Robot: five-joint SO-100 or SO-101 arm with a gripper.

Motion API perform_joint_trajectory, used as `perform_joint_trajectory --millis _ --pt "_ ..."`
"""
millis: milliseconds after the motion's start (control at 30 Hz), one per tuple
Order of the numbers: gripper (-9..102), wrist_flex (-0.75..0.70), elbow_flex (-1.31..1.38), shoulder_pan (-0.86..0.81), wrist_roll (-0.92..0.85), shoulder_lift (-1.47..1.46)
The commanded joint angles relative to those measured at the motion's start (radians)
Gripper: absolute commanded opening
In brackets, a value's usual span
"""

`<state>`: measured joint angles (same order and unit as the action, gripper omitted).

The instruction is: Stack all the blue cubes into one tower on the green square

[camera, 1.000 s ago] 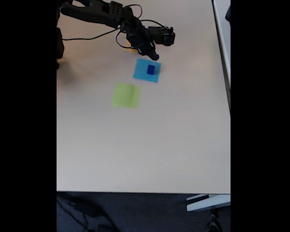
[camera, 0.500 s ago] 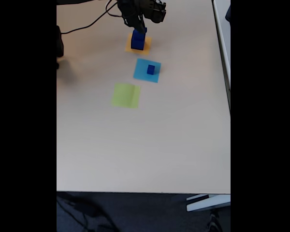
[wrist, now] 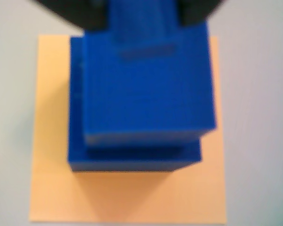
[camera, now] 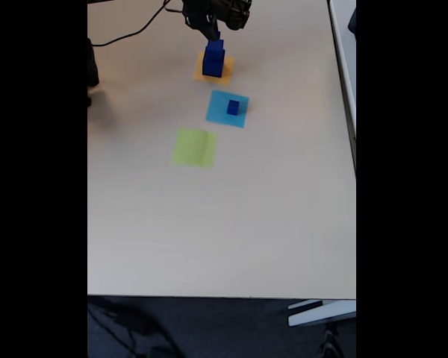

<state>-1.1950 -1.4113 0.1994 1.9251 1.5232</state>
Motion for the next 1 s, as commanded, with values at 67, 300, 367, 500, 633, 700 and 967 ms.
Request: perform_joint_trajectory --millis 67,300,367,500,633,700,967 --pt "0 0.037 0.023 -0.002 -0.018 -0.012" --pt "0 0.092 0.014 -0.008 -0.048 -0.064" --pt "0 0.095 0.014 -0.005 -0.041 -0.072" --pt "0 0.095 0.006 0.002 -0.031 -0.077" --pt "0 0.092 -0.006 0.009 -0.014 -0.075" --pt "0 0.089 -0.015 0.014 -0.002 -0.069" --pt "0 0.058 -0.040 0.021 0.041 -0.061"
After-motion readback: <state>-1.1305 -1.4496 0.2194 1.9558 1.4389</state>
